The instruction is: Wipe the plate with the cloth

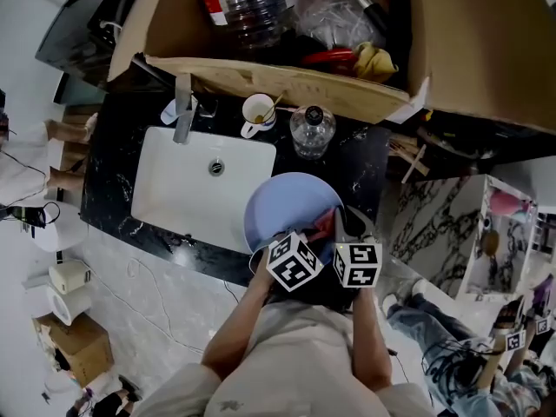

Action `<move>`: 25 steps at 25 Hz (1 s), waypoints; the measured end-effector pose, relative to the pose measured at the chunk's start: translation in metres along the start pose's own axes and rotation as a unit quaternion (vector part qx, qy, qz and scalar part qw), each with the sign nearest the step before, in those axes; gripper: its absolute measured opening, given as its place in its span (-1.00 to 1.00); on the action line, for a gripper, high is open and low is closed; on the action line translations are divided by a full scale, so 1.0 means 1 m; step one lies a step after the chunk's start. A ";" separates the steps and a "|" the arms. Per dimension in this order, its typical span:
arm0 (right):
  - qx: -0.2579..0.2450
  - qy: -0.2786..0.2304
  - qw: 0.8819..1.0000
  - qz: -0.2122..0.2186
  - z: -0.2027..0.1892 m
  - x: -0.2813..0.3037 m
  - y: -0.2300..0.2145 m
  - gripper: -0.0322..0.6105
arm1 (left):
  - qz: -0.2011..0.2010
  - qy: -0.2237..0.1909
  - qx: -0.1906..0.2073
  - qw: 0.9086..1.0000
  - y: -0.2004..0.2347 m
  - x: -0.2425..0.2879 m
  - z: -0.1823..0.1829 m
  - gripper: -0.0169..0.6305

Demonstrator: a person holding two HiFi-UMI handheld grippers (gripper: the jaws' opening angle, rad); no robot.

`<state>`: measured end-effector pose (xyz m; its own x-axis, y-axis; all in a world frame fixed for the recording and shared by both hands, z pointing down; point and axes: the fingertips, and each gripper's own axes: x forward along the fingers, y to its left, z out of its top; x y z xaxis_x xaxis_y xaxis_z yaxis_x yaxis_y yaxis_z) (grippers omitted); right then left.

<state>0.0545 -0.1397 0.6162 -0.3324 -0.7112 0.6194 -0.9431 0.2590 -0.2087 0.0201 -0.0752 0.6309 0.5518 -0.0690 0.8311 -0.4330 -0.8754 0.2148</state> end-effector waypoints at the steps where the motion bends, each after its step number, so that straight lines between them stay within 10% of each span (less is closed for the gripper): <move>1: 0.001 0.000 1.000 0.000 0.000 0.000 0.000 -0.79 | 0.003 -0.003 -0.001 1.000 0.002 0.000 0.001 -0.84; 25: 0.002 -0.004 1.000 0.000 -0.003 -0.003 -0.001 -0.80 | 0.128 -0.054 -0.049 0.989 0.066 -0.009 0.016 -0.84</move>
<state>0.0568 -0.1358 0.6164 -0.3321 -0.7160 0.6140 -0.9432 0.2566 -0.2110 -0.0021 -0.1397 0.6299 0.4863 -0.3373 0.8061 -0.6325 -0.7723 0.0584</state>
